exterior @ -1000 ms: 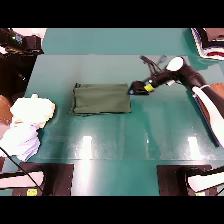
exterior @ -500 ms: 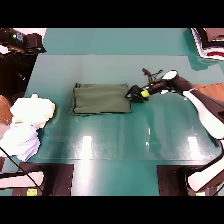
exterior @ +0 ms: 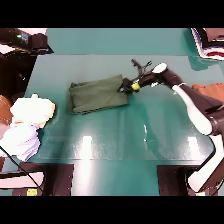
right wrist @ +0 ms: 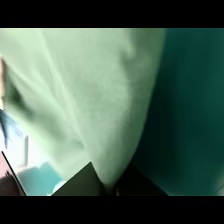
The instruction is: Fold the shirts.
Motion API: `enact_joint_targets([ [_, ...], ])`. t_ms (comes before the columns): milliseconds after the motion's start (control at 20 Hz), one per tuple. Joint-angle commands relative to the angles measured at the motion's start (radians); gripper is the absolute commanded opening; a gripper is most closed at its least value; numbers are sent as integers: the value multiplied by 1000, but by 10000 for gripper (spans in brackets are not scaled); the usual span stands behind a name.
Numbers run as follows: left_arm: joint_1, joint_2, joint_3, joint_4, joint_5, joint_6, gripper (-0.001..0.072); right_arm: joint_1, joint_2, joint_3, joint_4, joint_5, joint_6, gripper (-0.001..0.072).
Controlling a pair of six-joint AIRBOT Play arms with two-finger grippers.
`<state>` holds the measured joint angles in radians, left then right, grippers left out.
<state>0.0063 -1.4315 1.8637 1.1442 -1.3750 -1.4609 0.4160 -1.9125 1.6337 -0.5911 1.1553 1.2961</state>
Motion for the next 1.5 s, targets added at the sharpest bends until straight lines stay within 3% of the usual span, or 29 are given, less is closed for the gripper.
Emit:
enact_joint_targets([
  [0, -82, 0, 0, -12, 11, 5, 25, -147, 119, 14, -98, 9, 16, 15],
  [250, -227, 0, 0, -12, 54, 22, 26, -510, 369, -112, -276, 29, 50, 15],
  [600, -377, 0, 0, -12, 199, 21, 26, -985, 497, -220, -270, 11, 49, 14],
  [900, -401, 0, 0, -10, 237, 21, 26, -1051, 496, -74, -265, 11, 46, 14],
  [1200, -401, 0, 0, -10, 231, 21, 26, -1077, 497, 133, -267, 156, 51, 14],
  [1450, -401, 0, 0, 0, 230, 22, 26, -1137, 571, 83, -275, 221, 64, 14],
])
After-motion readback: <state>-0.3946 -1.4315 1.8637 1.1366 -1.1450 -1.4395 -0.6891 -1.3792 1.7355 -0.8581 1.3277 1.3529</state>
